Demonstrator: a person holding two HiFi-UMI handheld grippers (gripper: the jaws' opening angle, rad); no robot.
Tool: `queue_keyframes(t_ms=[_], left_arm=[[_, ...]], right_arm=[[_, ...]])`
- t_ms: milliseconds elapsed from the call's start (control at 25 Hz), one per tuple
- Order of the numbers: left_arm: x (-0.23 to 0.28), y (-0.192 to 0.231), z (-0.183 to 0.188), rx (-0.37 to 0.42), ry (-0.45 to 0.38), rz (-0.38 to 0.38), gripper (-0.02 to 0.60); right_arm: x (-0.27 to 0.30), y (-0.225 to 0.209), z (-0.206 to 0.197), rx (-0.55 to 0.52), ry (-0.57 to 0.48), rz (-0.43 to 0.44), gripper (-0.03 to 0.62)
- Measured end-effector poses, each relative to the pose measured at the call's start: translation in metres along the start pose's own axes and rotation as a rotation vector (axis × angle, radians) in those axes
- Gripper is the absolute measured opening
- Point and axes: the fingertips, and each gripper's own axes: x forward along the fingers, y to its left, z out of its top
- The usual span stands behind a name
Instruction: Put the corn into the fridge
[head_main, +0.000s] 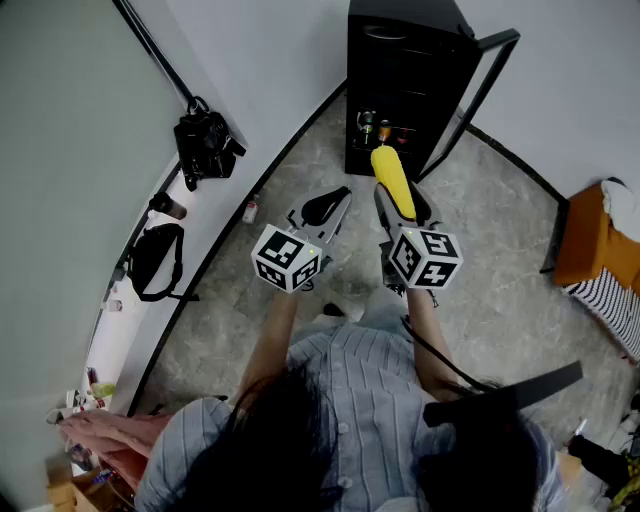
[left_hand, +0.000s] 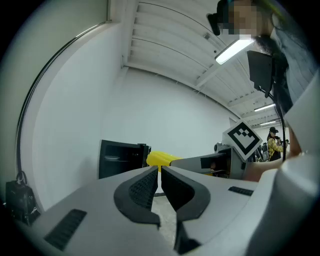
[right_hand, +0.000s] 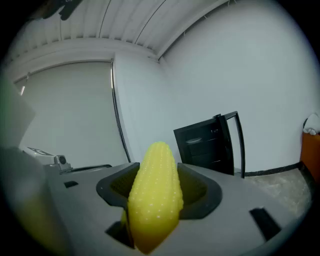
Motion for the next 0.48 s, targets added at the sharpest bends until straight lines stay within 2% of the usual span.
queue_keyframes(t_ms=[480], left_arm=[[0.005, -0.016, -0.005, -0.012, 0.008, -0.053, 0.009]], right_arm=[[-0.014, -0.001, -0.006, 0.017, -0.006, 0.0, 0.249]])
